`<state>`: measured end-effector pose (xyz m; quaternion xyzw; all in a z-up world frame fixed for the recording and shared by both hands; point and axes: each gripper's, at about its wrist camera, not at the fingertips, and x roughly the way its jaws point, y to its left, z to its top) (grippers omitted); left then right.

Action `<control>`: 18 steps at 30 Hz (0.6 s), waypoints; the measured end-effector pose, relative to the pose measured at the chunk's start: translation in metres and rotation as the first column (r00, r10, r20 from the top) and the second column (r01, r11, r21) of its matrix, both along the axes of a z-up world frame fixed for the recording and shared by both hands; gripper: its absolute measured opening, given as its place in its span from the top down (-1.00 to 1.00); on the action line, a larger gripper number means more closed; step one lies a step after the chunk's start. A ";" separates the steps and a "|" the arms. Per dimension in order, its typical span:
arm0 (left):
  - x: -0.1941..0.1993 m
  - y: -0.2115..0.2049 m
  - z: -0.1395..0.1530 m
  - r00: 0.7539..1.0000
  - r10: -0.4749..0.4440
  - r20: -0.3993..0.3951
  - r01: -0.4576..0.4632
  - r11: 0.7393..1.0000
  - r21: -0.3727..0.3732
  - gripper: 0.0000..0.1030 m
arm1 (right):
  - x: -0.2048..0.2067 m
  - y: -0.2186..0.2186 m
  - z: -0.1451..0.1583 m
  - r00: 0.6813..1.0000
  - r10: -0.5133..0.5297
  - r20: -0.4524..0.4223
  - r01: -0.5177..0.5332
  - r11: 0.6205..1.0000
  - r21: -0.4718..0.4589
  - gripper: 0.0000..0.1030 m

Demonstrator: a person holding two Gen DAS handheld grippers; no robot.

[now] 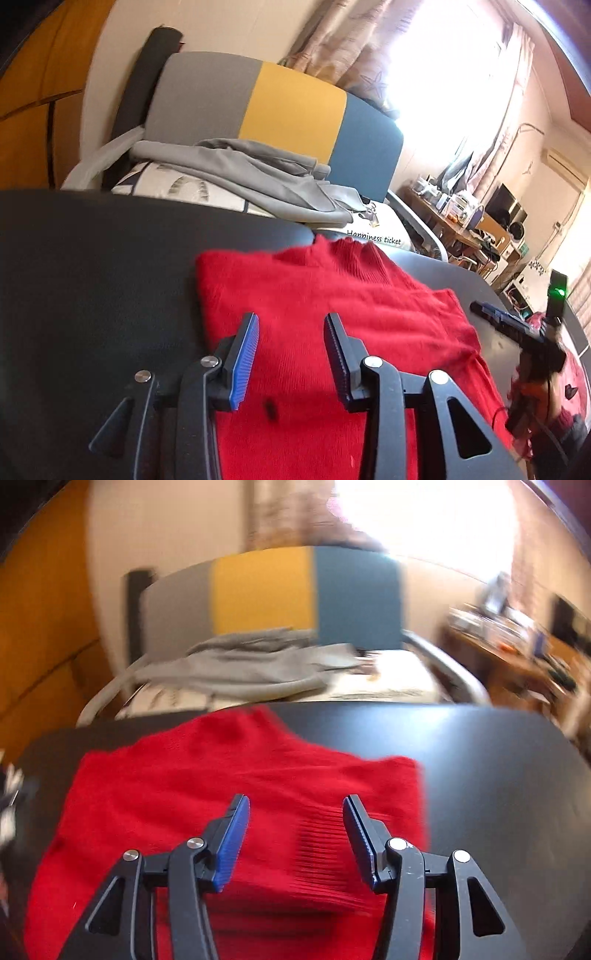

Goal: Fold clothes
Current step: 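Release the sleeve and press the sweater flat with the right gripper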

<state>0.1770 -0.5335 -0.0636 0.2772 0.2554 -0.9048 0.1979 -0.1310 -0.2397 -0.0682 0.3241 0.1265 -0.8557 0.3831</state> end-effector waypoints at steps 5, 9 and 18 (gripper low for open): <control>-0.049 -0.024 -0.021 0.998 -0.008 0.066 0.010 1.000 -0.021 0.28 | 0.000 -0.042 -0.041 0.996 0.055 0.073 -0.066 0.986 0.155 -0.09; -0.059 -0.028 -0.066 0.981 -0.002 0.192 -0.005 0.999 0.035 0.24 | 0.000 -0.026 -0.067 0.992 0.008 0.126 -0.019 0.996 0.091 -0.19; -0.038 -0.026 -0.074 0.984 0.047 0.171 -0.053 0.998 0.035 0.25 | 0.011 -0.025 -0.069 0.993 0.038 0.116 -0.048 0.995 0.086 -0.29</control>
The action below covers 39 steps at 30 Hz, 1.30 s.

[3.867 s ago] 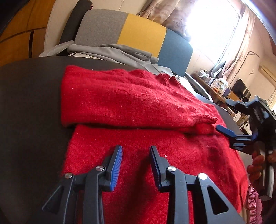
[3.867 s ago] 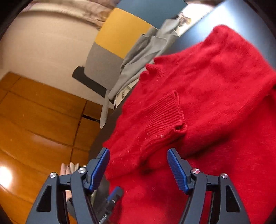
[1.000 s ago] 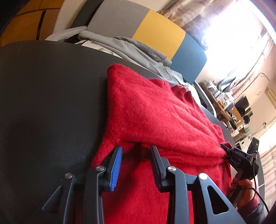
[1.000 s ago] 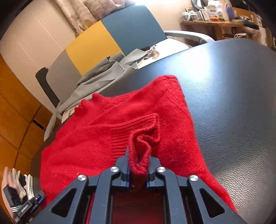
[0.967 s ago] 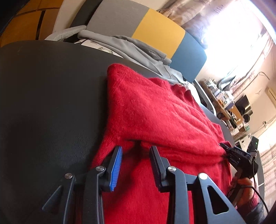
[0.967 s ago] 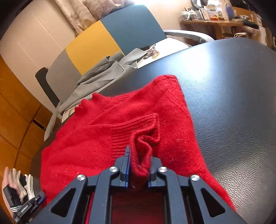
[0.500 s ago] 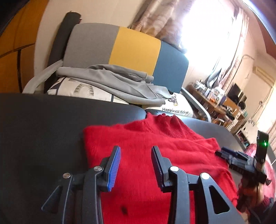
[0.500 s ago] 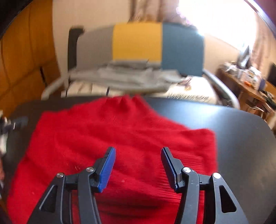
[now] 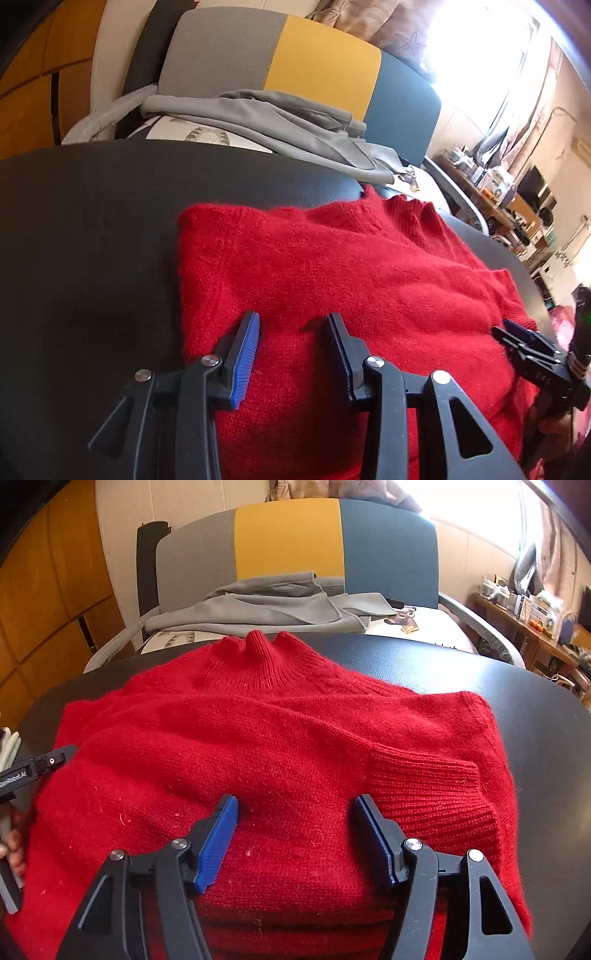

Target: Fold clothes

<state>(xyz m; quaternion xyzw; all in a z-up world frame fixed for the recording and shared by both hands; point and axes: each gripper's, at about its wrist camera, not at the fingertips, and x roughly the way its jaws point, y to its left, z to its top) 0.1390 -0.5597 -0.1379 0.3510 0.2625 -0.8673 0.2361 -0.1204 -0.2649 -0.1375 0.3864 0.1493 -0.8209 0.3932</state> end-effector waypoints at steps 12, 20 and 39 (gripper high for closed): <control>-0.035 -0.021 0.021 0.994 0.014 0.106 0.001 0.991 -0.137 0.25 | -0.022 0.017 0.021 0.996 0.071 0.057 -0.068 0.996 -0.057 -0.45; -0.021 -0.033 -0.005 0.993 0.068 0.099 -0.055 0.989 -0.134 0.21 | -0.027 0.024 -0.001 0.997 0.048 -0.052 -0.045 0.997 0.058 -0.50; -0.152 -0.052 0.038 0.858 -0.508 0.077 0.507 0.861 0.039 0.12 | -0.145 -0.084 0.046 0.924 0.269 0.272 -0.255 0.963 -0.086 -0.28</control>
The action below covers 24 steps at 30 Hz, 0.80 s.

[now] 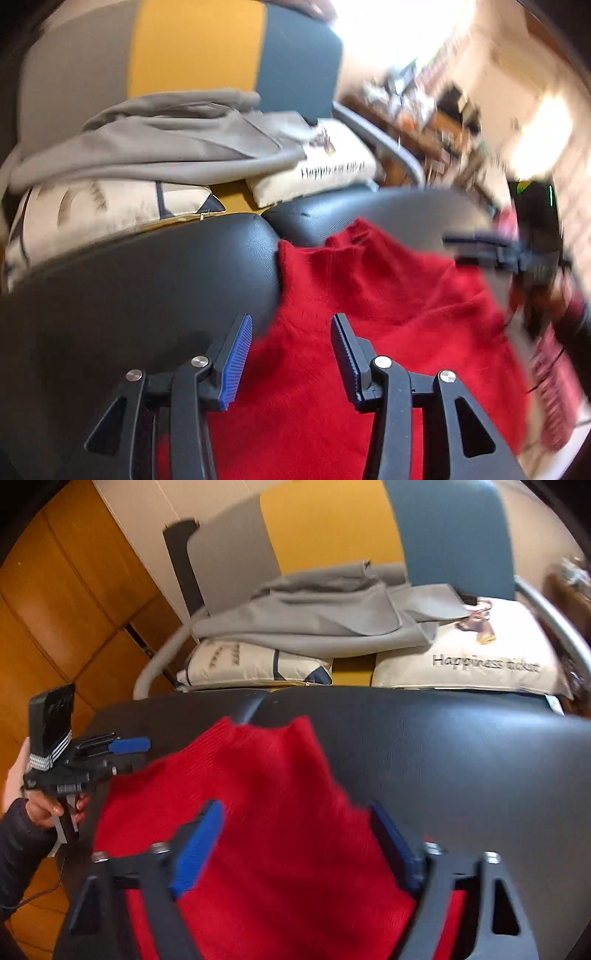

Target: Fold clothes

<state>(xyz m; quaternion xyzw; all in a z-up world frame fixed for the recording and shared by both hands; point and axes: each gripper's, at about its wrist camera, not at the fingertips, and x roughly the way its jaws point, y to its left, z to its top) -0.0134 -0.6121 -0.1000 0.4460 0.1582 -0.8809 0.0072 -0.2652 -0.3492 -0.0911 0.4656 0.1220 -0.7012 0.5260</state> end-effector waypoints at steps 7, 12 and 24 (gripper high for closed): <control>-0.050 0.001 -0.024 0.989 -0.126 0.074 0.126 0.992 0.000 0.12 | -0.032 -0.067 -0.031 0.989 0.145 0.039 -0.148 0.984 0.094 -0.18; -0.067 0.006 -0.025 0.990 -0.111 0.090 0.111 0.994 0.001 0.43 | -0.026 -0.093 -0.036 0.973 0.230 -0.034 -0.222 0.962 0.161 0.86; -0.014 0.034 0.031 0.993 -0.039 -0.110 0.037 0.999 -0.016 0.89 | 0.008 -0.053 0.018 0.971 0.226 -0.074 -0.221 0.973 0.059 0.87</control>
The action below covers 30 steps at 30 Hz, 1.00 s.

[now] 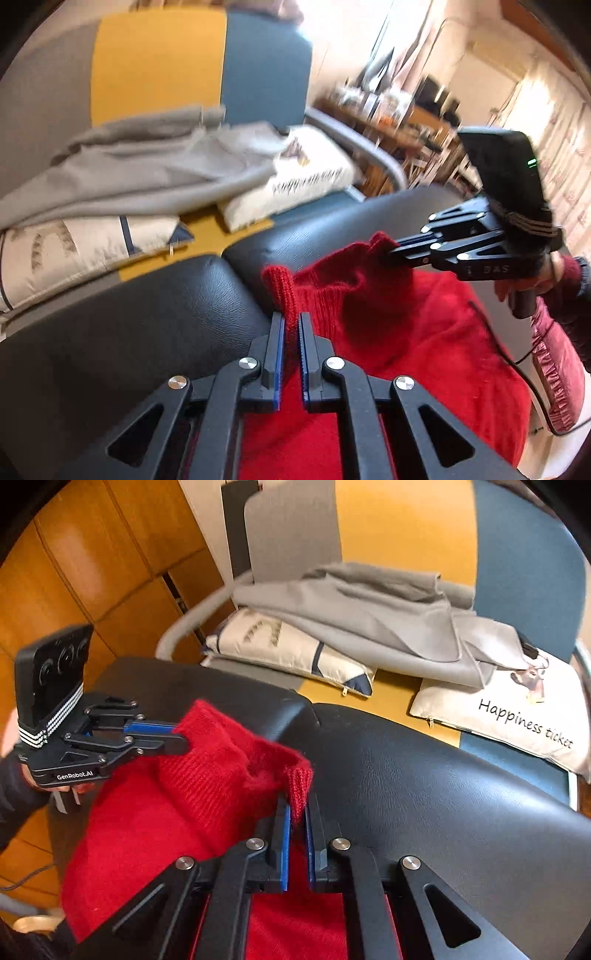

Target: Fold clothes

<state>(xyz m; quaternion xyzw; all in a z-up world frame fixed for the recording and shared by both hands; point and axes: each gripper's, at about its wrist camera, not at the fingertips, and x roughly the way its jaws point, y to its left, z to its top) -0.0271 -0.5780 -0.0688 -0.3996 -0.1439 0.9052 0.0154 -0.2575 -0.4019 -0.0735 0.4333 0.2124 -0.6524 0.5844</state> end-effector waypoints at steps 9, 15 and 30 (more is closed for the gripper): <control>0.063 0.058 0.015 0.996 -0.055 -0.072 0.050 0.997 -0.067 0.89 | 0.033 0.079 0.006 0.996 -0.067 0.050 0.070 0.996 -0.054 0.86; 0.088 0.088 -0.019 0.998 -0.057 0.006 0.058 0.994 -0.096 0.89 | 0.058 0.112 -0.035 0.991 -0.113 0.077 0.114 0.993 -0.013 0.86; 0.117 0.057 0.007 0.994 0.085 -0.072 -0.081 0.995 0.053 0.71 | 0.034 0.173 -0.039 0.887 -0.268 0.375 0.334 0.935 -0.121 -0.61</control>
